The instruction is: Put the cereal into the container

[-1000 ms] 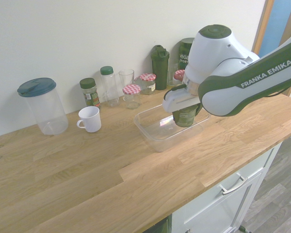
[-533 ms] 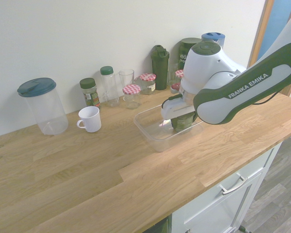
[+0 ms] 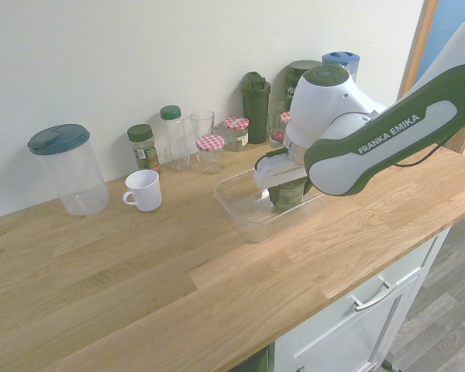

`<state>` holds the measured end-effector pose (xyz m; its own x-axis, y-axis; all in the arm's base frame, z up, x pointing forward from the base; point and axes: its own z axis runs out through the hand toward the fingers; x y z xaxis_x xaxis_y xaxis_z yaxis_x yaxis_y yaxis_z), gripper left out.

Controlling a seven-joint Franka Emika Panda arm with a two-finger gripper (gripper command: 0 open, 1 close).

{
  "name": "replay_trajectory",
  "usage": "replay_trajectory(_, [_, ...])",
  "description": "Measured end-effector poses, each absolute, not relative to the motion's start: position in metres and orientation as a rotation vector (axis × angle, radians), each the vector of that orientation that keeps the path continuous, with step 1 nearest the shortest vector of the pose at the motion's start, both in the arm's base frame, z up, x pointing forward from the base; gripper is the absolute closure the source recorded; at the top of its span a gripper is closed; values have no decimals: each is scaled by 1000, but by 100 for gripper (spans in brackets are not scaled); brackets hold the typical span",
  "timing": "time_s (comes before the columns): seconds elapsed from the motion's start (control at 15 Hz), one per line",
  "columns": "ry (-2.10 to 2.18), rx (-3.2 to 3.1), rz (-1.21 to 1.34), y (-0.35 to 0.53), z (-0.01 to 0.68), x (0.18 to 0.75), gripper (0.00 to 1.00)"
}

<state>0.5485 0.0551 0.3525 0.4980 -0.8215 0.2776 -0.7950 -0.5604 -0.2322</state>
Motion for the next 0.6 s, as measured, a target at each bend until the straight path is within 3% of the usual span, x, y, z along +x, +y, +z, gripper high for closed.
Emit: replay_trajectory(0.6, [1389,-2736,-445,47,348,547,0])
